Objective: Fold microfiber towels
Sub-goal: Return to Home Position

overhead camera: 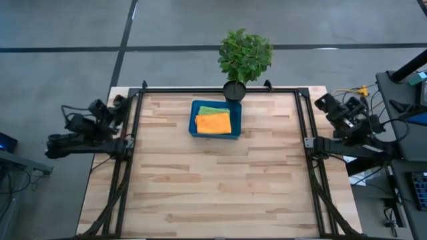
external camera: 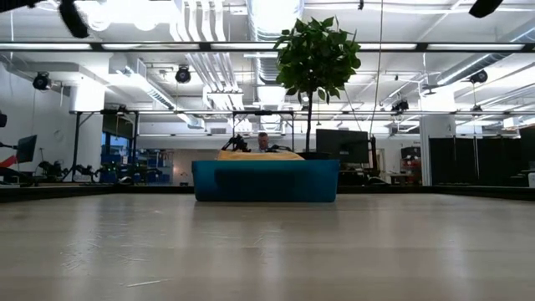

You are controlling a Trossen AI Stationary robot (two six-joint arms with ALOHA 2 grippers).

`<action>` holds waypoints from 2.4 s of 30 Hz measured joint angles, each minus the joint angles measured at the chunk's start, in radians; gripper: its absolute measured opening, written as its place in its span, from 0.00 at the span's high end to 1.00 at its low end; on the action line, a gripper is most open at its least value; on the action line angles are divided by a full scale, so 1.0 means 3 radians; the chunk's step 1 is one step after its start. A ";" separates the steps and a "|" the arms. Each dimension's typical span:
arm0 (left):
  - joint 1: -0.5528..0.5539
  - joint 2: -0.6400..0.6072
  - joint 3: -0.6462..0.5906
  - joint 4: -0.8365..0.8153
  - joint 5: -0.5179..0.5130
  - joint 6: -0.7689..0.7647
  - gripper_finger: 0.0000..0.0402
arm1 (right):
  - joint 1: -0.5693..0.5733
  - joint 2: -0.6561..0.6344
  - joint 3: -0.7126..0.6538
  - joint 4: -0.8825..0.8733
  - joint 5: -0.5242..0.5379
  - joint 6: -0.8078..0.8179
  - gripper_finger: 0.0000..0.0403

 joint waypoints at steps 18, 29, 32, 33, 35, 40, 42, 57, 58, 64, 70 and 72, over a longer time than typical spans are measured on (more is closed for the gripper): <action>-0.0038 -0.0537 -0.0736 -0.0654 -0.0275 -0.0579 1.00 | 0.0000 -0.0004 -0.0518 0.0053 -0.0225 0.0458 0.98; -0.0045 -0.0542 -0.1114 -0.0655 0.0041 -0.0958 1.00 | 0.0180 -0.0003 -0.1111 0.0619 -0.0073 0.0389 0.98; -0.0045 -0.0516 -0.1114 -0.0765 0.0140 -0.0999 1.00 | 0.0181 -0.0001 -0.1104 0.0478 -0.0062 0.0231 0.98; -0.0045 -0.0508 -0.1114 -0.0807 0.0197 -0.1004 1.00 | 0.0181 -0.0003 -0.1105 0.0370 -0.0063 0.0207 0.98; -0.0045 -0.0507 -0.1115 -0.0877 0.0287 -0.1004 1.00 | 0.0181 0.0003 -0.1109 0.0179 -0.0099 0.0187 0.98; -0.0045 -0.0503 -0.1116 -0.1076 0.0339 -0.0975 1.00 | 0.0182 0.0006 -0.1108 -0.0222 -0.0123 0.0184 0.98; -0.0045 -0.0503 -0.1117 -0.1180 0.0393 -0.0980 1.00 | 0.0181 0.0004 -0.1108 -0.0356 -0.0122 0.0182 0.98; -0.0045 -0.0372 -0.1121 -0.1543 0.0721 -0.0971 1.00 | 0.0187 0.0109 -0.1091 -0.1645 -0.0097 0.0171 0.98; -0.0045 -0.0358 -0.1121 -0.1540 0.0721 -0.0971 1.00 | 0.0187 0.0116 -0.1090 -0.1646 -0.0097 0.0159 0.98; -0.0045 -0.0330 -0.1124 -0.1544 0.0720 -0.0973 1.00 | 0.0187 0.0138 -0.1090 -0.1658 -0.0097 0.0153 0.98; -0.0045 -0.0331 -0.1125 -0.1541 0.0720 -0.0973 1.00 | 0.0187 0.0138 -0.1090 -0.1659 -0.0096 0.0151 0.98; -0.0045 -0.0328 -0.1125 -0.1543 0.0720 -0.0974 1.00 | 0.0187 0.0138 -0.1090 -0.1658 -0.0097 0.0151 0.98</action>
